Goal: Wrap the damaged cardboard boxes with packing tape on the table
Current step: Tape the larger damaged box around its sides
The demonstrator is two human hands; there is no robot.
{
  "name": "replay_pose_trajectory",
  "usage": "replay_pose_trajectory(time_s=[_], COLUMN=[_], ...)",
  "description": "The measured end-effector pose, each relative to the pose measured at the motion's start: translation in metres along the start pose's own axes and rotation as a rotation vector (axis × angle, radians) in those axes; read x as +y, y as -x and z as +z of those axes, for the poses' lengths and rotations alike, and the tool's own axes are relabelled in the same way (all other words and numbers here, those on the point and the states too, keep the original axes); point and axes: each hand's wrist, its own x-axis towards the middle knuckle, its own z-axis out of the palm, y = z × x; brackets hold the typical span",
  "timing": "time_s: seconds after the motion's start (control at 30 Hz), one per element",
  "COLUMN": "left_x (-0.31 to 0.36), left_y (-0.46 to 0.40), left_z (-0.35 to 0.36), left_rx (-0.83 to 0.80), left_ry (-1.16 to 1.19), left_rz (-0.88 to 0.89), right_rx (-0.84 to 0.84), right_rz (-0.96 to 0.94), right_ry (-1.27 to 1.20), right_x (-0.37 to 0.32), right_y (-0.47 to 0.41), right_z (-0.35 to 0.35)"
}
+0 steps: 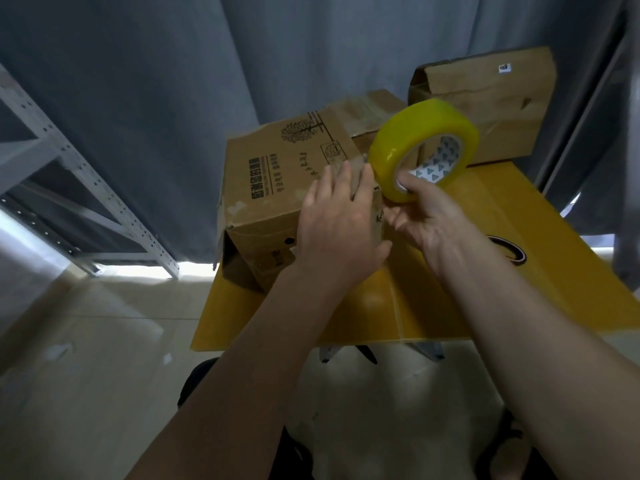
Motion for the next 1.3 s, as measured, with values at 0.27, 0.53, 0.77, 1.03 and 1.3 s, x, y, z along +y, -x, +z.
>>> replay_pose_trajectory(time_s=[0.27, 0.53, 0.77, 1.03, 1.3], left_x=[0.002, -0.001, -0.086, -0.116, -0.113], left_y=[-0.005, -0.003, 0.018, 0.046, 0.038], left_z=[-0.003, -0.011, -0.032, -0.009, 0.003], left_rx=[-0.104, -0.063, 0.233, -0.192, -0.107], left_ry=[-0.05, 0.105, 0.138, 1.274, 1.579], left_rz=[-0.079, -0.136, -0.625, -0.919, -0.832], right_rx=[0.044, 0.116, 0.121, 0.12, 0.12], right_rz=[0.094, 0.158, 0.15, 0.166, 0.128], right_ry=[-0.129, -0.037, -0.037, 0.0, 0.154], right_x=[0.003, 0.022, 0.022, 0.028, 0.042], right_y=[-0.007, -0.016, -0.018, -0.012, -0.011], right_z=[-0.015, -0.032, -0.033, -0.034, -0.033])
